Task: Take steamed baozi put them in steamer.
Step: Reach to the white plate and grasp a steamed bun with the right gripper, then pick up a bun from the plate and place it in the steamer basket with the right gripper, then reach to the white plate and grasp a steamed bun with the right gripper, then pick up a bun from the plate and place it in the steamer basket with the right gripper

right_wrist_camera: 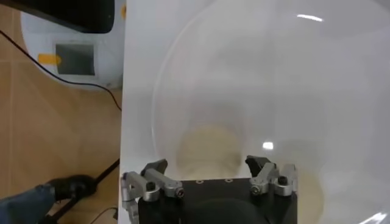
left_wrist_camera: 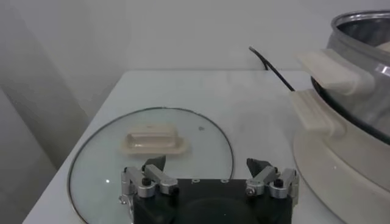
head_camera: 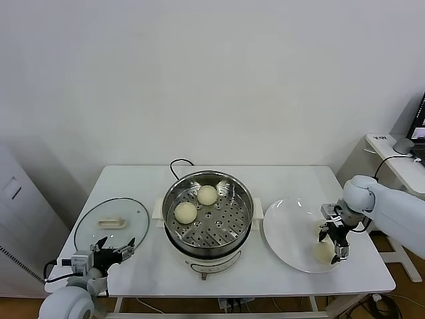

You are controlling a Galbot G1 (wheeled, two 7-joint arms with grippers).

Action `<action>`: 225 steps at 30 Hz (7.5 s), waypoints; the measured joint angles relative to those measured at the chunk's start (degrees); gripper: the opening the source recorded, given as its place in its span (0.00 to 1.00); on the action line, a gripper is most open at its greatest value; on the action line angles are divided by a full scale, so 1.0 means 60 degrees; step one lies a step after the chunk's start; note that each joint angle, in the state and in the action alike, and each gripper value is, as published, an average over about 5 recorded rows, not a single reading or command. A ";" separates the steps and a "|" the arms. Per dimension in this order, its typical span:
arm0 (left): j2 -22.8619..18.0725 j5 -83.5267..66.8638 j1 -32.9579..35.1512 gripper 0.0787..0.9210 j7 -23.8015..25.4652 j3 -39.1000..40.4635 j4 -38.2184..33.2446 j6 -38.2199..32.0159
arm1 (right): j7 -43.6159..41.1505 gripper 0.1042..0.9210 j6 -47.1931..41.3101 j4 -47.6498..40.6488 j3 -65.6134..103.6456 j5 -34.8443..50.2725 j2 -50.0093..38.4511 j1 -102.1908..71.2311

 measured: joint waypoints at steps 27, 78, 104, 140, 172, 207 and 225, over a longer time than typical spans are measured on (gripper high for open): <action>-0.0091 0.0133 -0.0027 0.88 -0.0074 0.0082 -0.0088 0.0096 | -0.0140 0.48 0.0187 0.0458 -0.0670 0.0944 0.0148 0.2081; -0.0002 0.0102 0.0143 0.88 -0.0050 -0.0015 -0.0164 0.0006 | -0.0567 0.49 0.7364 0.2278 -0.1338 0.0038 0.5535 0.3971; 0.0069 0.0057 0.0104 0.88 -0.0030 -0.0036 0.0017 -0.0037 | -0.0449 0.87 0.8056 0.2062 -0.0603 -0.1467 0.5642 0.2995; 0.0087 0.0056 0.0117 0.88 -0.0044 0.0015 -0.0182 0.0025 | -0.1220 0.88 0.3577 -0.1261 -0.1406 0.0930 0.1410 0.4215; 0.0024 0.0092 0.0055 0.88 -0.0054 0.0102 -0.0129 0.0055 | 0.0172 0.88 0.3427 -0.3027 0.2375 -0.1704 0.1329 -0.0051; 0.0009 0.0157 0.0083 0.88 -0.0084 0.0081 -0.0129 0.0067 | 0.0077 0.44 0.2810 -0.3159 0.2575 -0.1399 0.1424 -0.0159; -0.0182 0.0395 0.0105 0.88 -0.0141 0.0192 -0.0282 0.0135 | 0.0020 0.44 0.0119 -0.0122 -0.3329 0.3680 0.1156 0.5776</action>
